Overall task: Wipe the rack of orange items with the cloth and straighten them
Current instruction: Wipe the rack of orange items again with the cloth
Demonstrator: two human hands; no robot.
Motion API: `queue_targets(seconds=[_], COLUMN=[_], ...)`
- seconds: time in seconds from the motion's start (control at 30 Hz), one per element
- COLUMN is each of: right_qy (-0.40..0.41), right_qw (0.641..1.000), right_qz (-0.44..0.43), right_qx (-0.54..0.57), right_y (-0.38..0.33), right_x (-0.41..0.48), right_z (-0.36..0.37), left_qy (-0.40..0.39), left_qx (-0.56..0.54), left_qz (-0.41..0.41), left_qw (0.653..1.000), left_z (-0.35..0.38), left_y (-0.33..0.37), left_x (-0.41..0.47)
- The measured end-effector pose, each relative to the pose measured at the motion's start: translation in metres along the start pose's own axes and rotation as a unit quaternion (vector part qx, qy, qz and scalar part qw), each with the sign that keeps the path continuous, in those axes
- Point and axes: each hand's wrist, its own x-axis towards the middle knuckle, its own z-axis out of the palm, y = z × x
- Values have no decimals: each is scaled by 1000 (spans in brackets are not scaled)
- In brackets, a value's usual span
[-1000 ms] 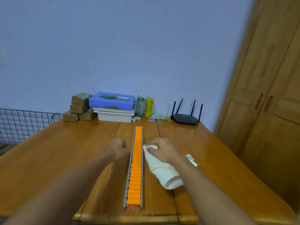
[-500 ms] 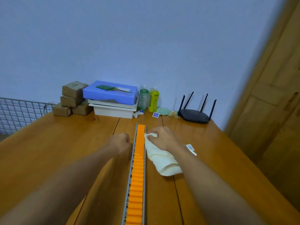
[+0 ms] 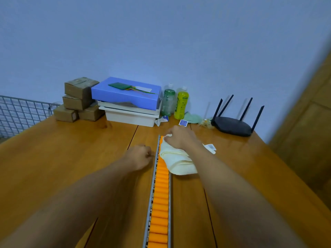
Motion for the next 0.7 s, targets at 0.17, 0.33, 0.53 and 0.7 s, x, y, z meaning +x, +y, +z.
queue_targets(seconds=[0.17, 0.33, 0.53, 0.7], right_qy=[4, -4, -26, -42], right_qw=[1000, 999, 998, 998], right_qz=[0, 21, 45, 44], right_qx=[-12, -30, -46, -21], right_y=[-12, -24, -31, -31], right_x=[35, 62, 77, 71], right_z=[18, 38, 42, 40], left_qy=[-13, -21, -4, -1], left_qx=[-38, -83, -148, -172], left_qz=[11, 10, 13, 15], left_qw=[999, 996, 989, 985], left_z=[3, 2, 7, 10], left_y=[-12, -12, -19, -22], left_x=[12, 9, 9, 11])
